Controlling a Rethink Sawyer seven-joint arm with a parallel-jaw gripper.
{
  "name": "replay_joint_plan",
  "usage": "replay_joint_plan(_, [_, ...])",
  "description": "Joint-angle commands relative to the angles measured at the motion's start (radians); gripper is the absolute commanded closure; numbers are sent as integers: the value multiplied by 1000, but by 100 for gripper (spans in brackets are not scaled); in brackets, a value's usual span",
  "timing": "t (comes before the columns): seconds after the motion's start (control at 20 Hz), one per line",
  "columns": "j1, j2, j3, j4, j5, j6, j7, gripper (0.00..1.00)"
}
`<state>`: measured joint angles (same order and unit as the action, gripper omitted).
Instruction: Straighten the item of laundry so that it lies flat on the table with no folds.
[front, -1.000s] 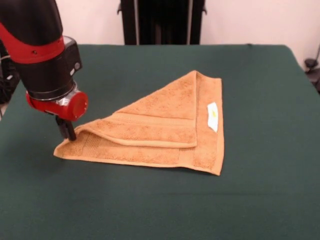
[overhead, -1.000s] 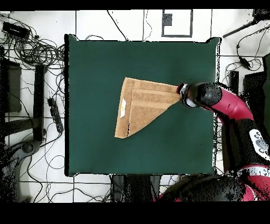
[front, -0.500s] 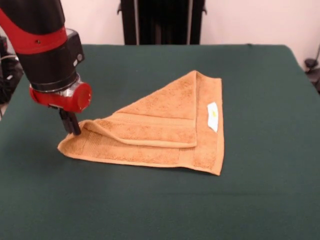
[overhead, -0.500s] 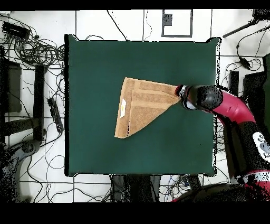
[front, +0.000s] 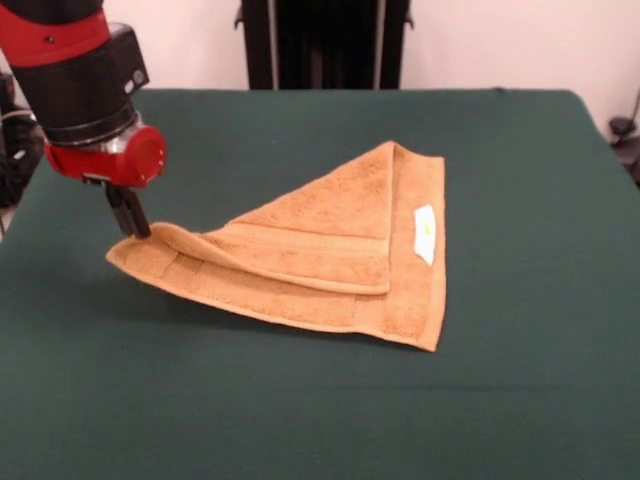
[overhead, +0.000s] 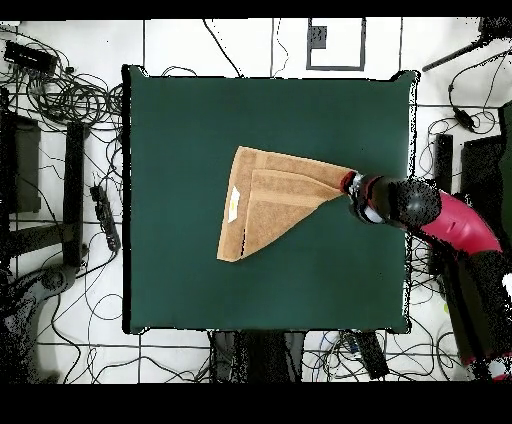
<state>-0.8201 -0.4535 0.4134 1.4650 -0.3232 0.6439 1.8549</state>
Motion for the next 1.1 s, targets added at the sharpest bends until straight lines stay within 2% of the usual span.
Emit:
replay_joint_plan(0.05, [-5,6,167,146,-69,67,-290,100])
replay_joint_plan(0.55, [-44,25,219,142,-99,79,-258,100])
replay_joint_plan(0.6, [-49,26,225,144,-108,74,-253,0])
replay_joint_plan(0.85, [-56,28,233,149,-110,69,-245,0])
replay_joint_plan(1.1, [-56,33,238,131,-85,145,-240,0])
